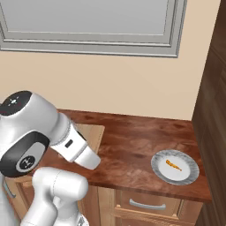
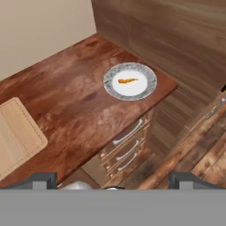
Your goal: Pick the shrimp from the plate and place it on the cutting board. Then pick the condiment bottle from the cabinet and place it next to the cutting board.
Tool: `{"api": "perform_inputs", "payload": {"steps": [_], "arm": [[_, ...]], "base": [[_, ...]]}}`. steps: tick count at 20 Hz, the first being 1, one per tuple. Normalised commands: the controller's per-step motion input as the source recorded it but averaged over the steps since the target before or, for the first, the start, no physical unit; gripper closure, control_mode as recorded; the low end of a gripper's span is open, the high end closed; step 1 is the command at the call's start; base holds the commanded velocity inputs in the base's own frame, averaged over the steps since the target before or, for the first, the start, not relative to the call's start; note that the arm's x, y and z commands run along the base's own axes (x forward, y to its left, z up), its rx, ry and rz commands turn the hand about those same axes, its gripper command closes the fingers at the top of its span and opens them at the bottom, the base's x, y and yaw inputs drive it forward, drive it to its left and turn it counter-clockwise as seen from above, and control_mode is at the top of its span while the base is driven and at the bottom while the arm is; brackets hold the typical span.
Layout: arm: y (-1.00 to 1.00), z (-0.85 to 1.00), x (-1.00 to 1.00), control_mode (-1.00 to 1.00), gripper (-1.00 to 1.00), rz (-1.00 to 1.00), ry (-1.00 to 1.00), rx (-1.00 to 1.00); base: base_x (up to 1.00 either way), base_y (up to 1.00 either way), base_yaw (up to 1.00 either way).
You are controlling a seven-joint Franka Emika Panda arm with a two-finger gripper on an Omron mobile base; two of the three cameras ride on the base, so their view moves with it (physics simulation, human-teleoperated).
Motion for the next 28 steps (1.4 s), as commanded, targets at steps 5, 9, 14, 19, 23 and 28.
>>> {"api": "perform_inputs", "payload": {"steps": [5, 9, 14, 19, 23, 28], "arm": [[-0.46, -0.1, 0.39, -1.0, -1.0, -0.08, 0.0, 0.15], [-0.39, 0.0, 0.24, -1.0, -1.0, 0.0, 0.0, 0.15], [-0.35, -0.12, 0.1, -1.0, -1.0, -0.01, 0.0, 0.13], [-0.17, -0.33, 0.07, -1.0, -1.0, -0.06, 0.0, 0.04], [-0.09, -0.46, 0.12, -1.0, -1.0, -0.11, 0.0, 0.0], [-0.08, -0.44, 0.27, -1.0, -1.0, -0.13, 0.0, 0.0]], "base": [[0.0, 0.0, 0.0], [0.0, 0.0, 0.0], [0.0, 0.0, 0.0], [0.0, 0.0, 0.0], [0.0, 0.0, 0.0], [0.0, 0.0, 0.0]]}}
